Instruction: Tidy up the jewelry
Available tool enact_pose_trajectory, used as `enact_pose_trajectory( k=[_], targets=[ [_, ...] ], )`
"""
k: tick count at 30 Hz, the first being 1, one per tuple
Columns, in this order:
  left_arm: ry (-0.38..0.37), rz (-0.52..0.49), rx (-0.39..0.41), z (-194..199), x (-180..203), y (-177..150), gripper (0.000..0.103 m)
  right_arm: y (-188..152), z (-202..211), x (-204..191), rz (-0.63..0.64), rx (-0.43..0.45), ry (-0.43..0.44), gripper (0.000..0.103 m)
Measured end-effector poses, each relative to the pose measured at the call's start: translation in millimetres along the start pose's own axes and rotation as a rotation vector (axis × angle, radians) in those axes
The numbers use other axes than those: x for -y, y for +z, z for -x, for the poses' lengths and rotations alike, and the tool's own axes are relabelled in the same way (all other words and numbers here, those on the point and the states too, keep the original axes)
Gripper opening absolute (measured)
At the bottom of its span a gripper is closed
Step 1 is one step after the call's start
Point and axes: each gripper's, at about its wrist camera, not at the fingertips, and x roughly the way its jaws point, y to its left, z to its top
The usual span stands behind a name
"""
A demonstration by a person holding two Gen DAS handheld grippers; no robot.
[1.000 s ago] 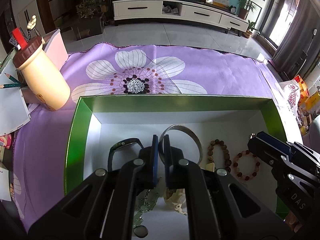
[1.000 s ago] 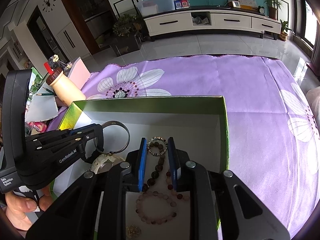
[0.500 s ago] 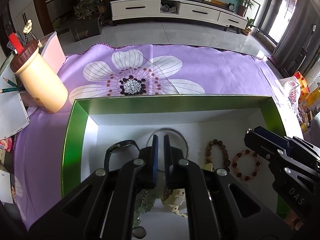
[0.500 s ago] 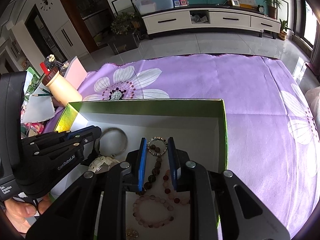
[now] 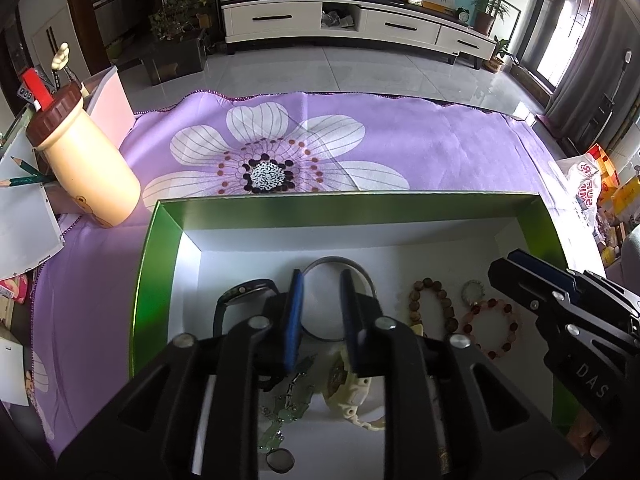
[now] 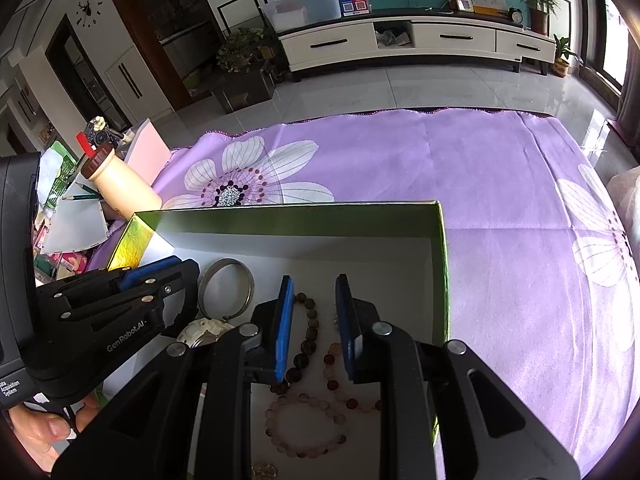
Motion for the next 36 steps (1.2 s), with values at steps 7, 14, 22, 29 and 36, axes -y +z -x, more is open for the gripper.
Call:
enact_pose_trajectory(
  k=[7,14,22,29,36],
  targets=[
    [0.003,-0.017,0.011,10.7,3.7,-4.4,0.051,-5.8,13.5,-1.8,0.012,0.008,-0.003,0.032],
    [0.024,-0.029,0.037,30.0,5.8,-9.1,0.075,-11.3,30.9,-1.7,0.017,0.028,-0.038,0.046],
    [0.042,-0.02,0.05,50.3,-0.2,-15.6,0.093,-16.8,49.7,-1.3,0.017,0.039,-0.092,0.071],
    [0.051,-0.017,0.065,69.7,-3.6,-23.4,0.101,-22.8,66.1,-6.0,0.027,0.043,-0.115,0.085],
    [0.061,-0.006,0.082,89.7,-6.7,-28.6,0.101,-26.6,79.3,-11.9,0.032,0.042,-0.127,0.1]
  ],
)
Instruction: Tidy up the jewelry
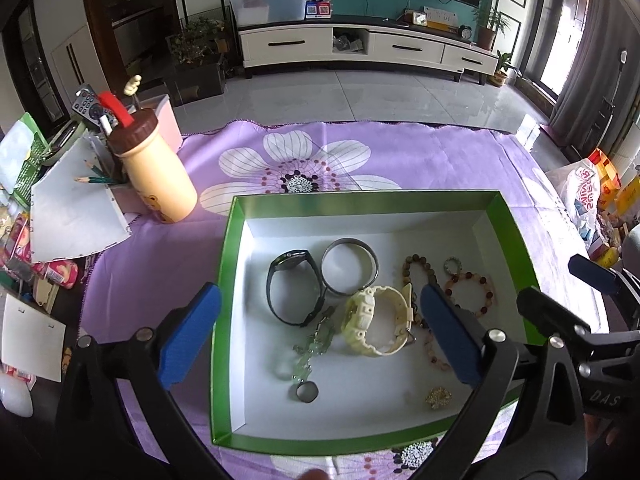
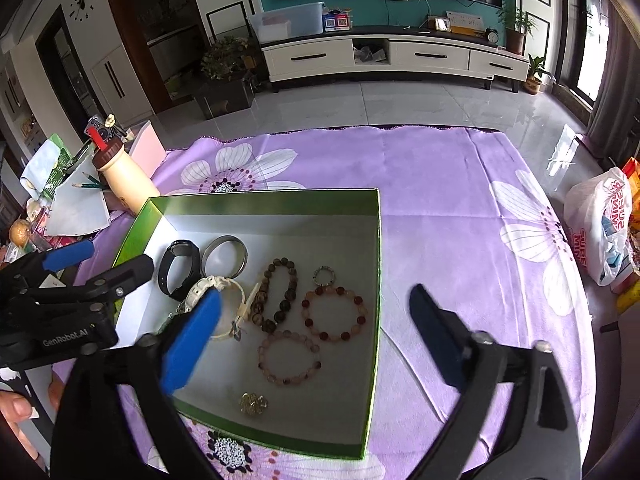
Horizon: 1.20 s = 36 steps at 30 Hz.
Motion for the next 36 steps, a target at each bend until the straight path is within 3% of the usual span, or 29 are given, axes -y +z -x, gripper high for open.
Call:
enact_pose_trajectory(
  k=[11,25,36],
  targets=[
    [-0.004,0.005,-0.044,28.6,-2.4,-4.4,0.101,-4.6,18.2,-8.9,0.013,-0.058,-0.033,0.102],
    [0.015,-0.006,-0.069,75.8,1.2,-6.7,0.101,-6.7,55.0,-18.9,0.033,-0.047,-0.054,0.102],
    [0.03,0.007,-0.083,82.5,1.0,-6.0,0.101,-6.2,66.4,-22.2,0.043,-0.043,-0.073,0.102]
  ],
)
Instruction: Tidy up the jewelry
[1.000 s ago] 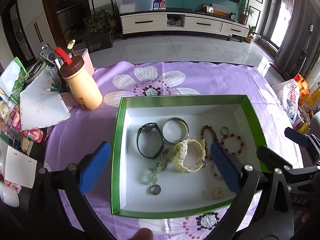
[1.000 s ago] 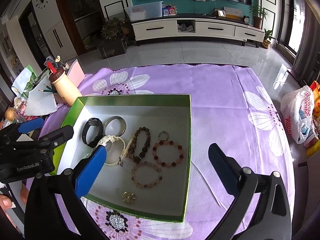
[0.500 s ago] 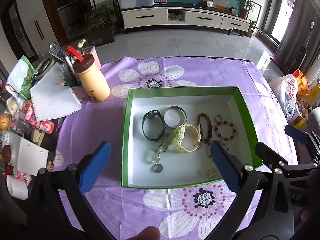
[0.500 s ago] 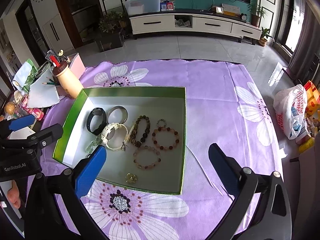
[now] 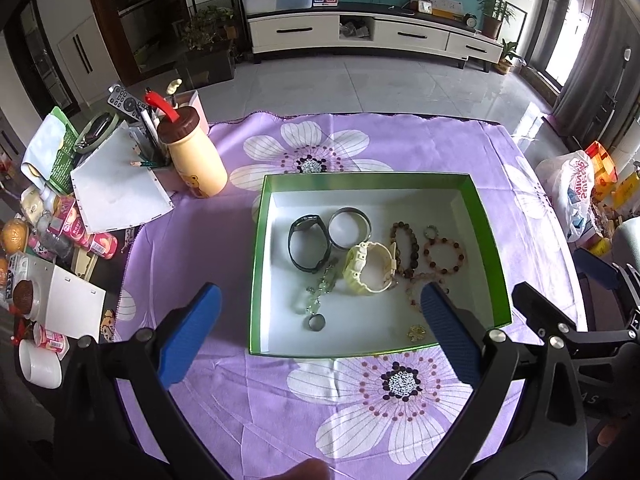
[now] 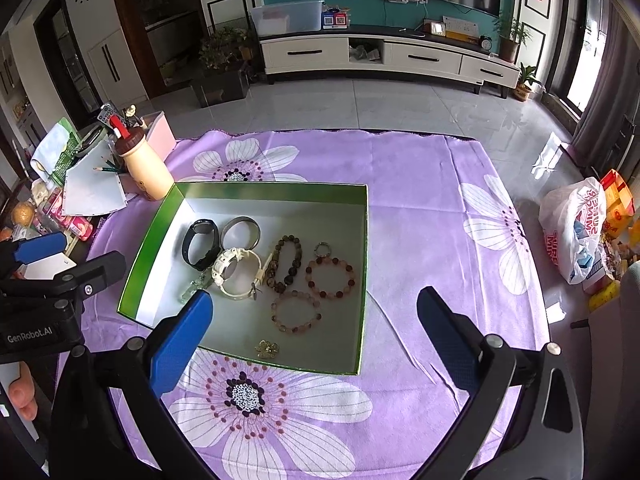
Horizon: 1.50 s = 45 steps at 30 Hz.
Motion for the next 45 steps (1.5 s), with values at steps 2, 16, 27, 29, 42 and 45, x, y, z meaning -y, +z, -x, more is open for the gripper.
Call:
enact_pose_trajectory(
  k=[2,16,27,29,42,45],
  targets=[
    [0.008,0.001,-0.001,-1.3,-1.5,-0.3,0.101,-0.5,-0.7,1.3,-0.003,-0.005,-0.009,0.102],
    [0.028,0.008,-0.009,-10.6,-5.0,-0.5,0.101,-1.1,-8.2,7.6,-0.012,-0.019,-0.027,0.102],
    [0.035,0.005,-0.028,-19.5,-4.5,-2.6,0.101,-3.7,-16.0,5.9,-0.01,-0.028,-0.022,0.102],
    [0.038,0.002,-0.03,-20.2,-4.0,-2.9,0.101,-3.1,-16.5,5.0,-0.01,-0.024,-0.019,0.102],
    [0.044,0.008,-0.041,-29.7,-9.8,-2.6,0.101,-1.7,-27.5,0.7,-0.002,-0.035,-0.03,0.102],
    [0.043,0.012,-0.046,-32.4,-11.3,-3.5,0.101,-1.7,-30.0,-0.7,-0.001,-0.039,-0.03,0.102]
  ],
)
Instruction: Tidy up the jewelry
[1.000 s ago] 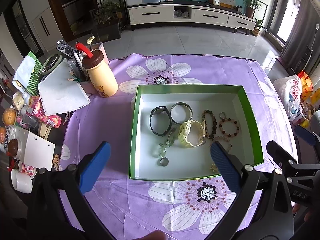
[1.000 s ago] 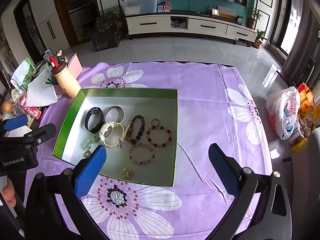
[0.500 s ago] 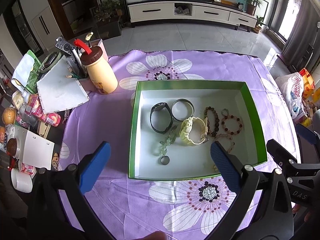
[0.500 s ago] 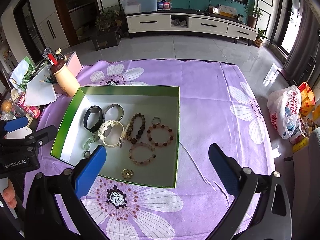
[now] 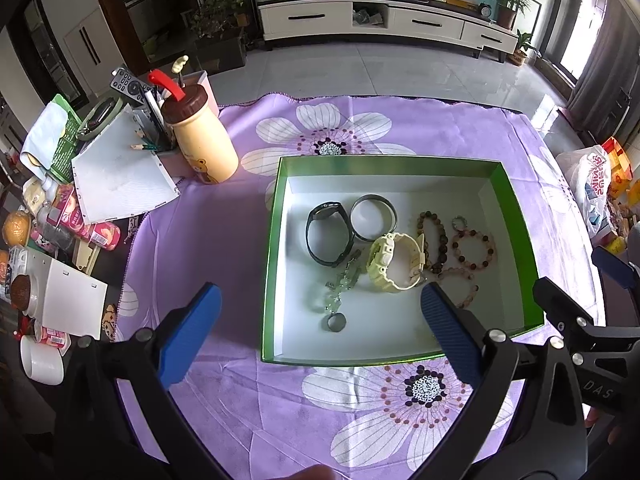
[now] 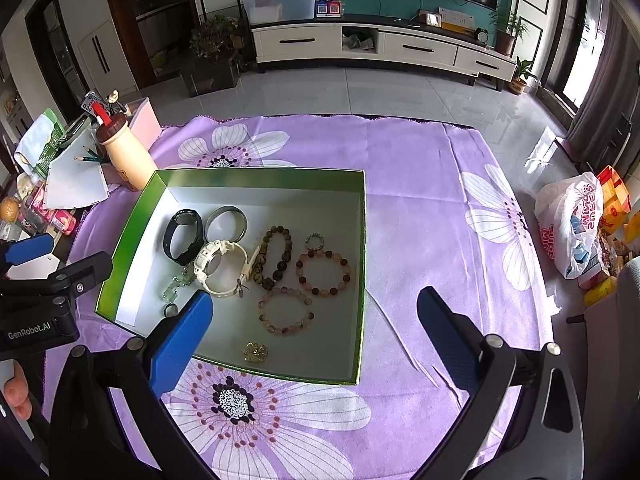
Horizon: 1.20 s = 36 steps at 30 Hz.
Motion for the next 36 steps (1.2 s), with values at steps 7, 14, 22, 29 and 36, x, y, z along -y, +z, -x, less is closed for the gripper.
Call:
enact_pose_trajectory(
  k=[7,14,22,29,36],
  targets=[
    [-0.001,-0.002,-0.005,-3.7,0.6,-1.2,0.101,0.4,-2.6,-2.2,0.004,-0.003,0.003,0.102],
    [0.006,0.007,0.0,-3.7,-2.4,-1.0,0.101,1.6,-3.3,-4.5,0.003,-0.003,0.008,0.102],
    [0.009,0.007,0.003,-2.7,-3.5,-0.9,0.101,1.9,-3.5,-4.8,0.001,-0.001,0.01,0.102],
    [0.017,0.005,0.007,-0.7,-3.7,-1.2,0.101,2.8,-3.5,-5.3,0.001,0.001,0.011,0.102],
    [0.019,0.008,0.007,-0.5,-4.4,-1.0,0.101,5.2,-2.1,-7.6,0.005,0.001,0.01,0.102]
  ],
)
